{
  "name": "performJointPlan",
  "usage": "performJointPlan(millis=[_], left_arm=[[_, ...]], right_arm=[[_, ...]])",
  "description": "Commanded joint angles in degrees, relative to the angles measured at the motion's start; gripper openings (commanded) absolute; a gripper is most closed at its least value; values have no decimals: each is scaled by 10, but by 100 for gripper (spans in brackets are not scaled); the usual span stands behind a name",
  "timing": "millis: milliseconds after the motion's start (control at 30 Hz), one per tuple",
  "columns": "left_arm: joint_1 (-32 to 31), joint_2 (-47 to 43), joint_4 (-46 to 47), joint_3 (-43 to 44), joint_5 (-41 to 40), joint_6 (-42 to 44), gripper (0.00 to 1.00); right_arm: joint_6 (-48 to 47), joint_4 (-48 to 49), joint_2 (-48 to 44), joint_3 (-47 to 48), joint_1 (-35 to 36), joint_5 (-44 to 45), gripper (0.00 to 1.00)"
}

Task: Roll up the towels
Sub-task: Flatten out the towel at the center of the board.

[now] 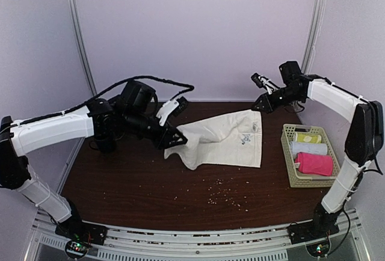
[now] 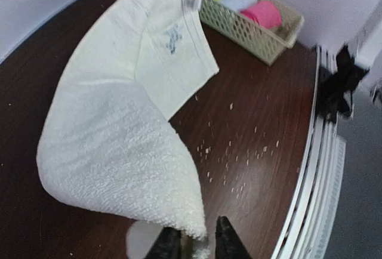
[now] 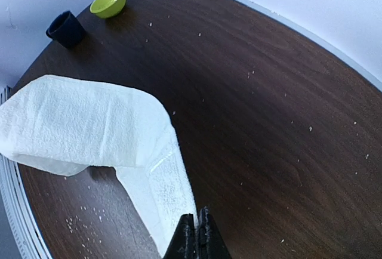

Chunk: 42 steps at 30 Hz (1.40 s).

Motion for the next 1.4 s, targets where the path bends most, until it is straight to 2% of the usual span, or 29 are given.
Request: performJointPlan(millis=[0, 100, 133, 167, 267, 367, 467, 667, 967, 1033, 1133, 1233, 1267, 1367], left_arm=[[-6, 12, -109, -108, 29, 16, 39], [1, -46, -77, -119, 5, 2, 52], [17, -61, -61, -120, -4, -13, 59], [42, -70, -46, -124, -1, -29, 61], [129, -54, -9, -133, 18, -91, 61], [160, -4, 23, -134, 19, -115, 55], [160, 60, 75, -126, 91, -99, 53], [144, 159, 170, -117, 195, -92, 58], [108, 258, 163, -73, 192, -107, 53], [104, 275, 161, -62, 183, -107, 49], [98, 292, 174, -47, 195, -112, 38], [96, 287, 152, -17, 174, -106, 4], [96, 273, 125, -3, 143, -93, 0], [96, 187, 21, 51, 22, -28, 0]], right_arm=[[-57, -14, 11, -86, 1, 21, 0], [-65, -19, 27, -113, 1, 10, 0], [-67, -19, 31, -117, 1, 7, 0], [-68, -20, 32, -119, 1, 3, 0], [-68, -18, 27, -121, 1, 0, 0], [-69, -15, 27, -123, 1, -1, 0], [-72, -21, 34, -120, 2, -5, 0], [-65, -17, 42, -117, 1, -15, 0], [-63, -21, 50, -102, 2, -22, 0], [-61, -20, 52, -101, 2, -25, 0], [-60, -19, 56, -99, 2, -28, 0], [-58, -19, 56, -94, 2, -25, 0], [-54, -18, 55, -90, 1, -23, 0], [-25, 0, 37, -70, -11, -22, 0]])
